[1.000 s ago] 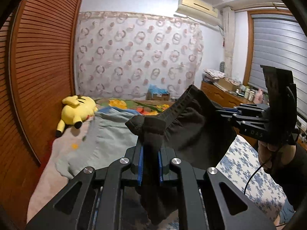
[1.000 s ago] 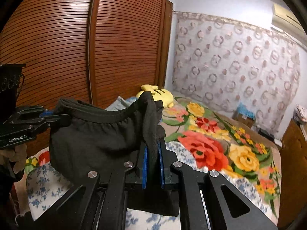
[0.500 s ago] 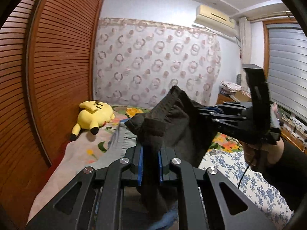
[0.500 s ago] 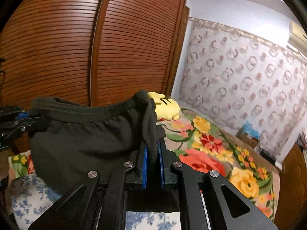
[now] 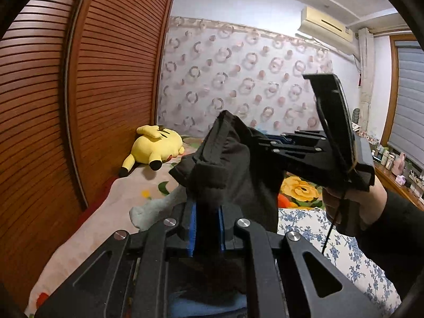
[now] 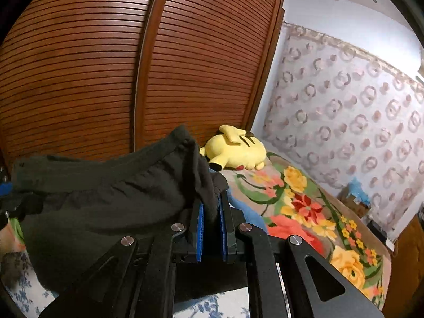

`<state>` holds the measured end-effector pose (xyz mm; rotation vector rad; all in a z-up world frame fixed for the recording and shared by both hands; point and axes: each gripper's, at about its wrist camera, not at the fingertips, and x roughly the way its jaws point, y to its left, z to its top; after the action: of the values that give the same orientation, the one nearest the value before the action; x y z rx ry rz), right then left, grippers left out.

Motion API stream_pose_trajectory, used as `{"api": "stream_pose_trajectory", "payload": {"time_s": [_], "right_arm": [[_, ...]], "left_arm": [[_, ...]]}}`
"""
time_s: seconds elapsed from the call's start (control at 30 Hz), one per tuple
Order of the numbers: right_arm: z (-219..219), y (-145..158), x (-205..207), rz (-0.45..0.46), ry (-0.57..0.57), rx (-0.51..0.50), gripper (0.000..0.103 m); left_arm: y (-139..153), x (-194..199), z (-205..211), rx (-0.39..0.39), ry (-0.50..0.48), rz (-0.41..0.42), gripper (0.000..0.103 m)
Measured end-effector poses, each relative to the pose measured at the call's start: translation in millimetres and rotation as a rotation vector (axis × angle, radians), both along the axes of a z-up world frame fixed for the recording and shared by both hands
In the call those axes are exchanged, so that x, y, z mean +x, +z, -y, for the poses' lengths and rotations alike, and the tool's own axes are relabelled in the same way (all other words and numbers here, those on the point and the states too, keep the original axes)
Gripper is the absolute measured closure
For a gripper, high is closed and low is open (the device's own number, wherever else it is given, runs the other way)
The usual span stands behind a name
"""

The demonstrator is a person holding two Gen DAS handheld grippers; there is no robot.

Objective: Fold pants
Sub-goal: 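Carry the folded black garment with both grippers toward the stack of jeans, then lower the black garment onto the jeans stack and open both grippers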

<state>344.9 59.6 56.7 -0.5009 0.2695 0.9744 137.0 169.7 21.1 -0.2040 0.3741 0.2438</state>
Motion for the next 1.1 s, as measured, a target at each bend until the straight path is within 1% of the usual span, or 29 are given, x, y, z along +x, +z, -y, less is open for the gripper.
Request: {"api": "stream_pose_trajectory", "payload": {"time_s": [0.1, 0.17, 0.2, 0.27, 0.33, 0.37, 0.43, 0.57, 0.73, 0.87, 0.97, 1.03, 1.1], "right_arm": [[-2.3, 1.1, 3.8, -0.015, 0.010, 0.008, 0.093], [-3.1, -0.2, 5.3, -0.035, 0.019, 0.014, 0.093], [-3.9, -0.6, 6.7, -0.048, 0.021, 0.013, 0.091], [-3.3, -1.3, 8.7, -0.058, 0.001, 0.016, 0.074], [1.0, -0.4, 8.1, -0.070, 0.007, 0.034, 0.066], [3.4, -0.5, 8.1, -0.078, 0.011, 0.039, 0.063], [8.8, -1.9, 7.7, -0.094, 0.019, 0.034, 0.063], [14.8, -9.3, 8.0, -0.161, 0.083, 0.009, 0.063], [14.3, -21.2, 22.4, -0.183, 0.062, -0.034, 0.063], [9.2, -24.1, 39.3, -0.209, 0.029, -0.032, 0.063], [2.2, -23.1, 41.2, -0.225, 0.030, -0.025, 0.063], [1.9, -23.8, 37.4, -0.221, 0.028, -0.022, 0.063], [1.7, -24.6, 35.0, -0.224, 0.023, -0.017, 0.063]], "left_arm": [[-5.4, 0.5, 0.3, 0.013, 0.045, -0.013, 0.090], [-10.5, 3.2, -3.1, -0.003, 0.057, -0.029, 0.090], [-13.1, 4.1, -4.5, -0.010, 0.063, -0.035, 0.090], [-17.9, 5.4, -8.3, -0.019, 0.079, -0.051, 0.090], [-21.6, 6.2, -11.3, -0.034, 0.086, -0.066, 0.089], [-22.8, 6.4, -12.4, -0.036, 0.088, -0.069, 0.089], [-22.9, 6.8, -11.2, -0.036, 0.089, -0.072, 0.089], [-24.6, 8.2, -11.2, -0.036, 0.089, -0.080, 0.088], [-25.8, 10.3, -14.7, -0.041, 0.095, -0.092, 0.088], [-26.7, 11.3, -15.5, -0.041, 0.095, -0.104, 0.087], [-26.8, 11.2, -15.1, -0.036, 0.096, -0.107, 0.086], [-27.3, 11.6, -14.1, -0.030, 0.100, -0.111, 0.084], [-26.9, 11.4, -13.4, -0.024, 0.106, -0.117, 0.076]]}}
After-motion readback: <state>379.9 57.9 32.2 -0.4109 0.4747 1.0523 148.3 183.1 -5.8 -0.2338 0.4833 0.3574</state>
